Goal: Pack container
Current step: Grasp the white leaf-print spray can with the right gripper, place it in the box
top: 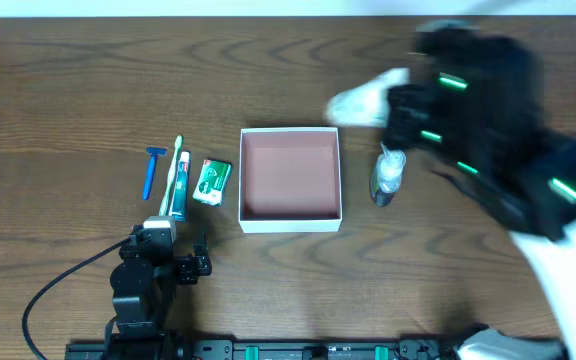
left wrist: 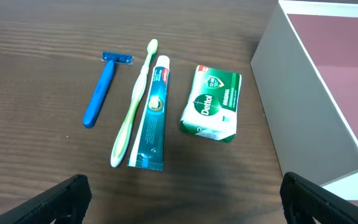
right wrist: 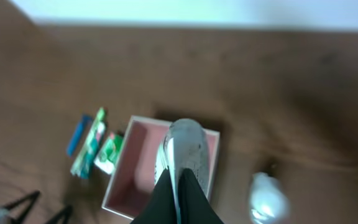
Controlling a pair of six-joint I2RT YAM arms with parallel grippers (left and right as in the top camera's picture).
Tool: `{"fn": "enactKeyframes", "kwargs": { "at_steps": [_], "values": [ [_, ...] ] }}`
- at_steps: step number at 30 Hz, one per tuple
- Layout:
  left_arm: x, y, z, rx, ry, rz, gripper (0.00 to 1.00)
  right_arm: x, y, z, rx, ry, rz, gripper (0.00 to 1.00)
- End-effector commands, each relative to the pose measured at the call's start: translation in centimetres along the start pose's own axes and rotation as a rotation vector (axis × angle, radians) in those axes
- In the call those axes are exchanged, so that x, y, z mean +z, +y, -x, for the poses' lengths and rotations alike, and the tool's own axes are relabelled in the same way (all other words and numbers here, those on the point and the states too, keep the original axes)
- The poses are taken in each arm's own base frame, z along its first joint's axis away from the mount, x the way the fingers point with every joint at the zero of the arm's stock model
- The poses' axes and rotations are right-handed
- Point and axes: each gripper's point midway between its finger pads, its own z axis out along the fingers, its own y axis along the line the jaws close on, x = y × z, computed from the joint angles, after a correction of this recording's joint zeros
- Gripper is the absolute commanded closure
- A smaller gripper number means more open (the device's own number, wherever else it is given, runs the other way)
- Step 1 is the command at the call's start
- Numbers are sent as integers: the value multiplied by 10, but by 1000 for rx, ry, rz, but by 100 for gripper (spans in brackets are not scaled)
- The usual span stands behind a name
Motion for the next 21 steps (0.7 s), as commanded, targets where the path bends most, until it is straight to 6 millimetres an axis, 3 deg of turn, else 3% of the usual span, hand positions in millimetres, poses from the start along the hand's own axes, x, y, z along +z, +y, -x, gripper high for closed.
{"fn": "enactKeyframes", "kwargs": {
  "at_steps": [1,6,10,15,21],
  "values": [
    [3,-2,-8,-9,18,-15,2,58,16,-24,-24,119,-23,99],
    [3,-2,-8,-9,18,-15,2,118,11,-51,-17,235,-92,99],
    [3,-2,-8,-9,18,-15,2,144,2,-60,-12,277,-126,99],
    [3,-2,-8,-9,18,-15,2,162,-5,-67,-19,298,-158,99],
    [3,-2,-8,-9,18,-15,2,171,-13,-77,-28,330,-199,99]
  ]
}}
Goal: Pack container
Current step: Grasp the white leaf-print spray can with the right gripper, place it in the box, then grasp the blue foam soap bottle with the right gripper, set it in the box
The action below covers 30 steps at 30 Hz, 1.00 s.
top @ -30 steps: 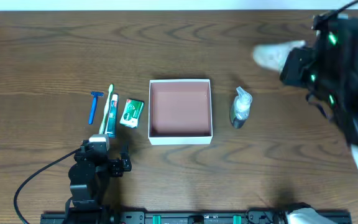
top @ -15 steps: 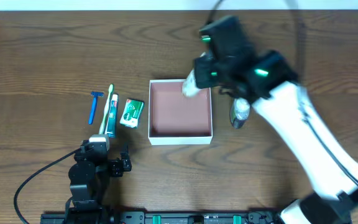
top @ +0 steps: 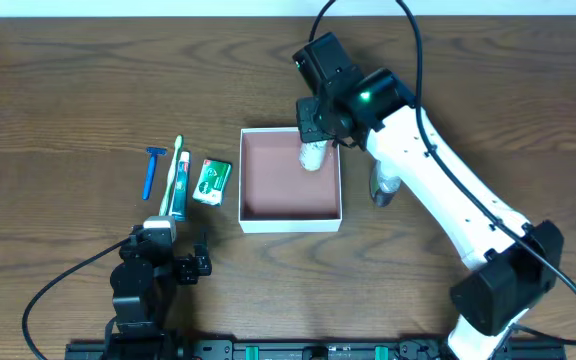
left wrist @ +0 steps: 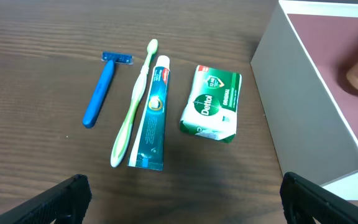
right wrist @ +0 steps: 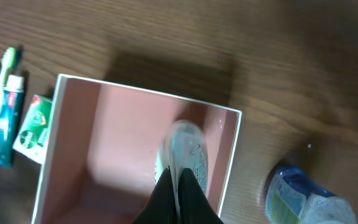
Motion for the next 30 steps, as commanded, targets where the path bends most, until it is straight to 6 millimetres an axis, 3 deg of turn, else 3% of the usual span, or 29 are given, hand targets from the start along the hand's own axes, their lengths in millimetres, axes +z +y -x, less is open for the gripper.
{"fn": "enactKeyframes", "kwargs": {
  "at_steps": [1,6,9,13,16,20,25,27,30],
  "values": [
    [3,-2,-8,-9,18,-15,2,1,-8,7,22,-20,-41,99],
    [3,-2,-8,-9,18,-15,2,3,-8,6,21,-14,-45,92],
    [3,-2,-8,-9,18,-15,2,3,-10,7,21,-19,-56,69],
    [3,-2,-8,-9,18,-15,2,-3,-13,12,22,-44,-66,63],
    [3,-2,-8,-9,18,-15,2,-23,-18,20,28,-100,-79,58],
    [3,-2,-8,-9,18,-15,2,-74,-26,32,4,-217,-80,41],
    [3,-2,-8,-9,18,-15,2,-144,-73,38,75,-364,-177,29],
    [3,-2,-8,-9,18,-15,2,-155,-95,32,112,-356,-211,29],
    [3,-2,-8,-9,18,-15,2,-146,-116,15,153,-254,-225,29]
  ]
}}
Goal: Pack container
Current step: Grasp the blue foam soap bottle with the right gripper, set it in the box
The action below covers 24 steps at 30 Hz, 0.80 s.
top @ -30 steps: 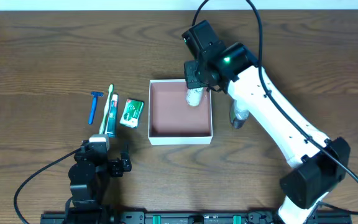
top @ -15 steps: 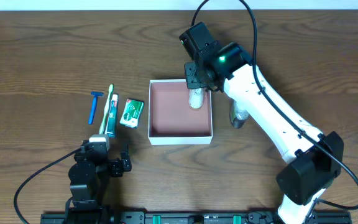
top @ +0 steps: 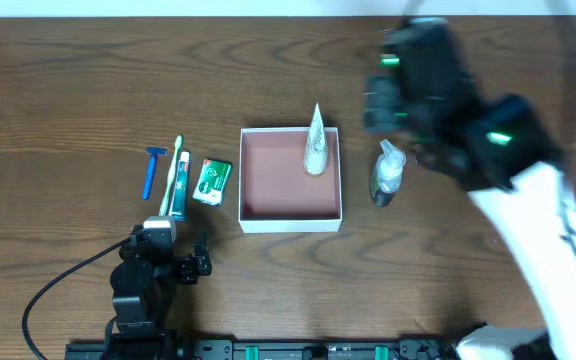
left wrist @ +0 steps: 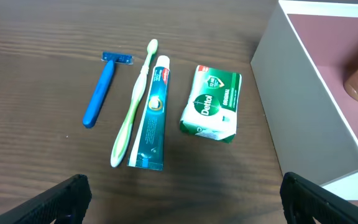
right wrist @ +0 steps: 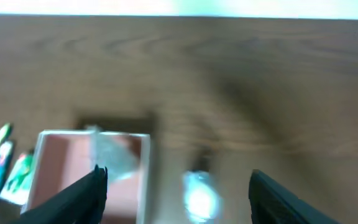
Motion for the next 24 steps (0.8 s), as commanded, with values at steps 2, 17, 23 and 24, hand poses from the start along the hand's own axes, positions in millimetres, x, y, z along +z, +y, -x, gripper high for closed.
{"fn": "enactKeyframes", "kwargs": {
  "at_steps": [2,17,23,24],
  "values": [
    [3,-2,-8,-9,18,-15,2,30,-26,-32,18,179,-67,28],
    [3,-2,-8,-9,18,-15,2,126,-23,-154,-15,535,-67,21],
    [3,-2,-8,-9,18,-15,2,150,-26,-174,-15,519,-67,25],
    [3,-2,-8,-9,18,-15,2,153,-27,-176,-15,515,-70,26]
  ]
}}
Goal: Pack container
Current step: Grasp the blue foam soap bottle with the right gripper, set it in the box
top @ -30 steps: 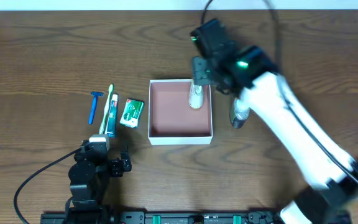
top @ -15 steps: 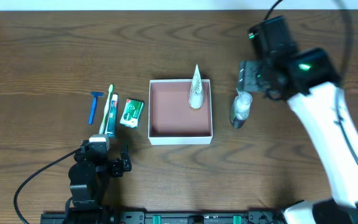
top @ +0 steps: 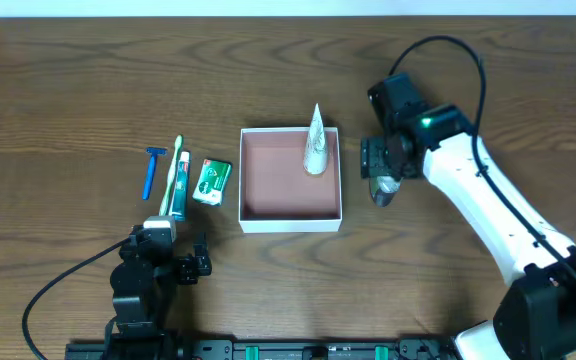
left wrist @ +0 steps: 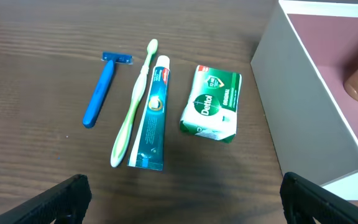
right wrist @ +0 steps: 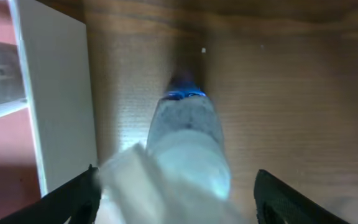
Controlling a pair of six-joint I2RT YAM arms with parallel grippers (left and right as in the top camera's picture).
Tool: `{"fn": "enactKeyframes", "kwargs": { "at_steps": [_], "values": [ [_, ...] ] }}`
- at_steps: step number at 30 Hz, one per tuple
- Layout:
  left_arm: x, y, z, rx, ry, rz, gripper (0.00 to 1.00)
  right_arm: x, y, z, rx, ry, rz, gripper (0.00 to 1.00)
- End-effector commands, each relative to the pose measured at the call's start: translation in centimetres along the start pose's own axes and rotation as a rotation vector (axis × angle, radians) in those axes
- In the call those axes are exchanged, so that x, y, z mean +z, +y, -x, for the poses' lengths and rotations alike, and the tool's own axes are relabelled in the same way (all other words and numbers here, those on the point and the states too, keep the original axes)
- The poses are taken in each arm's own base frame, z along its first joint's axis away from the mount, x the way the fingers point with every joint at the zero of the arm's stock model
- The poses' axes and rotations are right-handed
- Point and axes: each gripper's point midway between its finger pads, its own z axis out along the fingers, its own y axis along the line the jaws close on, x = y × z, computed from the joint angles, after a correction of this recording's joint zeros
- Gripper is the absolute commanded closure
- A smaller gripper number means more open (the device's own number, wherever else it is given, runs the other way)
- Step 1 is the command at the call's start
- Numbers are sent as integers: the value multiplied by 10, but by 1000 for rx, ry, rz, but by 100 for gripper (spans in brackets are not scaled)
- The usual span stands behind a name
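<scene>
A white box (top: 290,222) with a pink floor stands mid-table. A white tube (top: 315,142) is propped in its far right corner, also seen as the tube from the left wrist. Just right of the box lies a clear spray bottle (top: 381,196) with a blue label. My right gripper (top: 382,160) is low over it and open. In the right wrist view the bottle (right wrist: 188,140) lies between the spread fingers (right wrist: 82,199) of the right gripper (right wrist: 176,202). My left gripper (left wrist: 182,205) is open near the front edge.
Left of the box lie a blue razor (left wrist: 101,87), a green toothbrush (left wrist: 132,106), a toothpaste tube (left wrist: 151,115) and a green soap bar (left wrist: 211,102). The box wall (right wrist: 58,93) stands close to the bottle's left side. My left arm (top: 143,285) rests at the front left.
My right gripper was open and blurred, high over the table behind the bottle. Now it is down at the bottle with a finger on either side. The left arm has not moved.
My right gripper was shut on the white tube above the box. Then it held the tube inside the box's far right corner. Then the tube stood alone in the box and the gripper was open, away from it. Now the gripper straddles the spray bottle.
</scene>
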Motion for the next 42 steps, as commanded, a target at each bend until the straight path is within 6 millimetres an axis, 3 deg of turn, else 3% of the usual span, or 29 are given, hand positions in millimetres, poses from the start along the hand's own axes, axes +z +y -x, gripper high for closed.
{"fn": "enactKeyframes", "kwargs": {
  "at_steps": [1,4,10,15,19,23,27,32,37,42],
  "values": [
    [3,-2,-8,-9,18,-15,2,14,-4,-6,4,9,-13,28],
    [3,-2,-8,-9,18,-15,2,23,-6,-6,7,-12,-22,33],
    [3,-2,-8,-9,18,-15,2,24,-7,-2,9,-37,-31,57],
    [3,-2,-8,-9,18,-15,2,12,-7,5,11,-74,-22,62],
    [3,-2,-8,-9,18,-15,2,-23,-6,15,7,-139,7,62],
    [3,-2,-8,-9,18,-15,2,-80,-1,24,-7,-237,84,59],
    [3,-2,-8,-9,18,-15,2,-140,23,17,-60,-333,226,59],
    [3,-2,-8,-9,18,-15,2,-178,61,-10,-155,-384,354,60],
    [3,-2,-8,-9,18,-15,2,-177,96,-35,-199,-329,420,59],
    [3,-2,-8,-9,18,-15,2,-158,121,-39,-221,-279,420,60]
  ]
}}
